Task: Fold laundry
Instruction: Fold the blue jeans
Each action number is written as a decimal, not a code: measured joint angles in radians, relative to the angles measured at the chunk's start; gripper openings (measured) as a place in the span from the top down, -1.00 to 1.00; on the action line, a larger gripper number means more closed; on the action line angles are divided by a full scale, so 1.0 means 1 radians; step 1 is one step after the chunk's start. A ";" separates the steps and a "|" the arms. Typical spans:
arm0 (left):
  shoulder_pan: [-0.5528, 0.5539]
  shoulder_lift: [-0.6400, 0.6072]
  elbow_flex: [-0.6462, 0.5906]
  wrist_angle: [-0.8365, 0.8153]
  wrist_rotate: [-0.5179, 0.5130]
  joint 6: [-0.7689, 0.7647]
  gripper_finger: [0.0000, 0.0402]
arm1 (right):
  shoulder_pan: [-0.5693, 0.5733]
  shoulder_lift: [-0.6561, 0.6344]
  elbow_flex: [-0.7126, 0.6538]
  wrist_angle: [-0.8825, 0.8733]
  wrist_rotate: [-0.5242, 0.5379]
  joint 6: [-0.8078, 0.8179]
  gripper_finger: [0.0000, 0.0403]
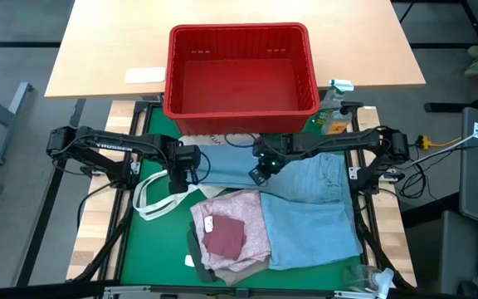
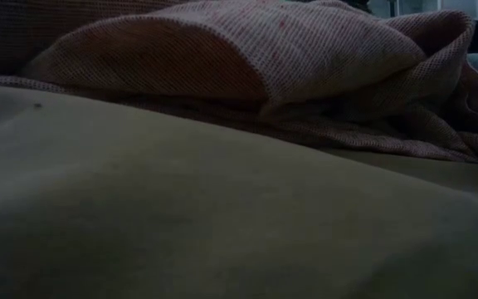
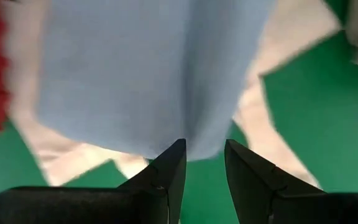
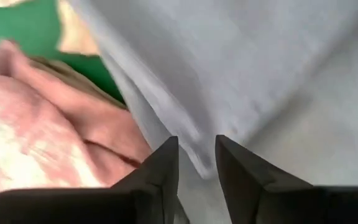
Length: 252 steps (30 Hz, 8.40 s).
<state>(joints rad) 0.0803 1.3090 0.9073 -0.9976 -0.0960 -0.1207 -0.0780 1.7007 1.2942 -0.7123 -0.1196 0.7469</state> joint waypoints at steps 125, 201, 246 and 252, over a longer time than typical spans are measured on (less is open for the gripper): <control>-0.219 -0.040 -0.394 0.369 -0.365 -0.443 0.14 | -0.054 0.478 0.001 1.092 0.269 -0.351 0.47; -0.075 -0.111 -0.141 0.064 -0.167 -0.338 0.51 | -0.053 0.463 0.000 0.946 0.195 -0.307 0.47; 0.397 -0.117 -0.237 0.223 -0.036 -0.137 0.44 | -0.053 0.350 0.002 0.892 0.100 -0.363 0.47; 0.397 -0.117 -0.237 0.181 0.058 -0.165 0.14 | -0.053 0.350 0.002 0.887 0.094 -0.363 0.47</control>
<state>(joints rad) 0.4778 1.1923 0.6707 -0.8169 -0.0379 -0.2861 -0.1307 2.0502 1.2957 0.1749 -0.0255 0.3836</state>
